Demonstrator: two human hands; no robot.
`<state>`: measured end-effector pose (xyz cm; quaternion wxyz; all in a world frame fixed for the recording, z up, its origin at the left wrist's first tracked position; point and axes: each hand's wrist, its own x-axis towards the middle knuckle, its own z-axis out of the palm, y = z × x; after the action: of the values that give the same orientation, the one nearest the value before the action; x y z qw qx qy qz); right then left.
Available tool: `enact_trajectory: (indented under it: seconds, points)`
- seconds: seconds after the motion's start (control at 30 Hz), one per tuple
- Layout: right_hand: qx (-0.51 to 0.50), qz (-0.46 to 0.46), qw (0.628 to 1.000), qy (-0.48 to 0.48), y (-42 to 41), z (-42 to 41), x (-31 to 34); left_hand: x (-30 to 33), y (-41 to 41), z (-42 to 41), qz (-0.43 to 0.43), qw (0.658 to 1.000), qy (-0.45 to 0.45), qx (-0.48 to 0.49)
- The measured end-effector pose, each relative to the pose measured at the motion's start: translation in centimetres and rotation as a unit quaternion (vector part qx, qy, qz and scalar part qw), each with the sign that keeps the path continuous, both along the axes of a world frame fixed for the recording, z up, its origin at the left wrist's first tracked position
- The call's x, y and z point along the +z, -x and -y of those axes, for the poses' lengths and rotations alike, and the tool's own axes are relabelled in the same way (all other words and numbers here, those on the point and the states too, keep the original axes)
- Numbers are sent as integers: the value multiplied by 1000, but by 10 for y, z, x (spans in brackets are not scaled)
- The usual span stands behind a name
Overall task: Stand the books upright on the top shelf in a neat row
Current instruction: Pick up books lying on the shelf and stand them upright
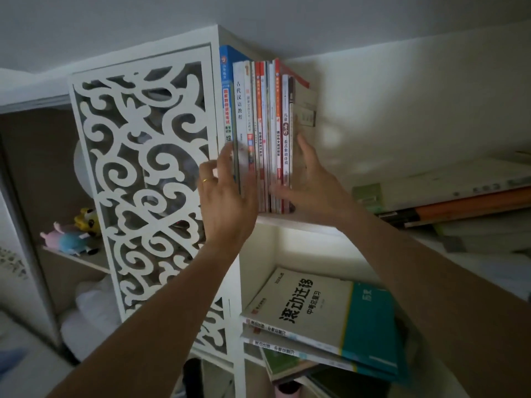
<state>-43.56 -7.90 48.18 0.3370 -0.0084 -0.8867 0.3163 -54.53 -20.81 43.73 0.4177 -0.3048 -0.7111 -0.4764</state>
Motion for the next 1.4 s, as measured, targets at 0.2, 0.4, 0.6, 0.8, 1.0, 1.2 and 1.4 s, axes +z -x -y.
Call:
enact_trajectory:
  seconds: [0.2,0.4,0.6,0.8,1.0,1.2,1.4]
  points:
    - [-51,-54,994,-79,26,0,-18,-9,-7,2,142,988,14,66]
    - [-80,-27,988,-129,28,-6,-8,-7,3,2,103,993,27,60]
    - [-19,-36,989,-140,14,-11,-14,-17,10,4,-123,946,263,143]
    - [-164,-59,965,-196,-19,5,-41,-39,-12,10,-144,945,272,112]
    - [-183,-17,927,-328,-95,13,-158,-157,-38,40,-121,923,361,63]
    - [-149,304,883,-324,-106,-11,-218,-215,-58,44,-13,912,409,18]
    - [-170,291,874,-350,-100,-24,-196,-216,-84,40,48,934,353,-6]
